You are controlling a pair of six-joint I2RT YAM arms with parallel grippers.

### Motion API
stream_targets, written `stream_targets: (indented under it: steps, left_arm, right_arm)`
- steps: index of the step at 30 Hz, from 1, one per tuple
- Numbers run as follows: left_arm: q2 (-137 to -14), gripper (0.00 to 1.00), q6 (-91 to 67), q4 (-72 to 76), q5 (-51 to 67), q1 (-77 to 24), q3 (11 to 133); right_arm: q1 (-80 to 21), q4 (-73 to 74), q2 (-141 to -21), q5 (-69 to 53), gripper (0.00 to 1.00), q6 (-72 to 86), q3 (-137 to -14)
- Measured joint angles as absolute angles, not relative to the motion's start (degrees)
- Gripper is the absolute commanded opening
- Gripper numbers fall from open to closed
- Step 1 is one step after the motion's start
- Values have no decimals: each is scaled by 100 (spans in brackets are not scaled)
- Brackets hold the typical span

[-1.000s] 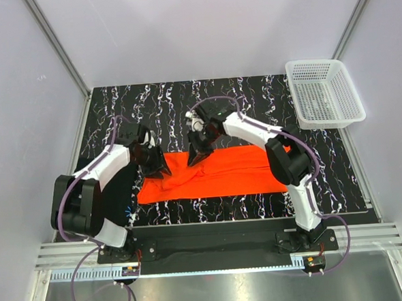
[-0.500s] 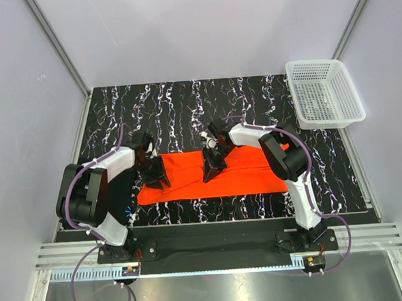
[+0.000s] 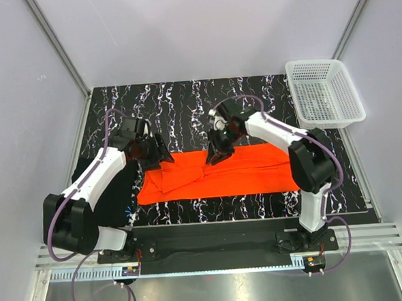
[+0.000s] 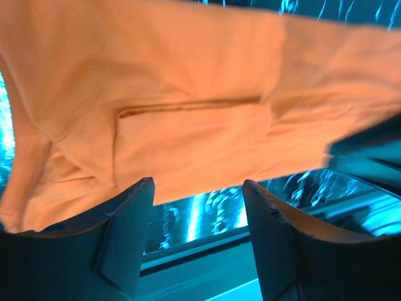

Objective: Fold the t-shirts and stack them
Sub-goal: Fold the tshirt

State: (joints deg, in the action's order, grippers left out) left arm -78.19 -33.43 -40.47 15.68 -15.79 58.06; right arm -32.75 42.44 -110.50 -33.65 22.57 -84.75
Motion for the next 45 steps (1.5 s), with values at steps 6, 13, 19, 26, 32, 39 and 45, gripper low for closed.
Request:
stream_targets:
  steps: [6, 13, 19, 26, 32, 39, 45]
  left_arm:
    - [-8635, 67, -4445, -4016, 1308, -1584, 5817]
    - [-9603, 68, -5207, -3933, 808, -1656, 5881]
    - [-10569, 69, -5135, -4324, 401, -1660, 6928]
    - [-12016, 70, -4322, -4753, -279, -1509, 9122]
    - [-13174, 70, -3140, -4860, -351, -1262, 11015]
    - [-14171, 70, -2338, -4772, -139, -1166, 12739]
    - [-14409, 70, -2139, -4392, 357, -1160, 12940]
  right_arm:
    - [-2425, 4740, -10512, -2508, 61, 2005, -8661]
    - [-2270, 5068, -10130, -1857, 66, 1802, -8252]
    - [-2274, 5245, -9957, -1614, 73, 1747, -7870]
    - [-2167, 5345, -9977, -1243, 79, 1535, -7881]
    - [-2152, 5387, -10615, -998, 85, 1044, -8309]
    - [-2154, 5221, -11369, -762, 86, 683, -8611]
    - [-2255, 5078, -11574, -445, 84, 639, -8663]
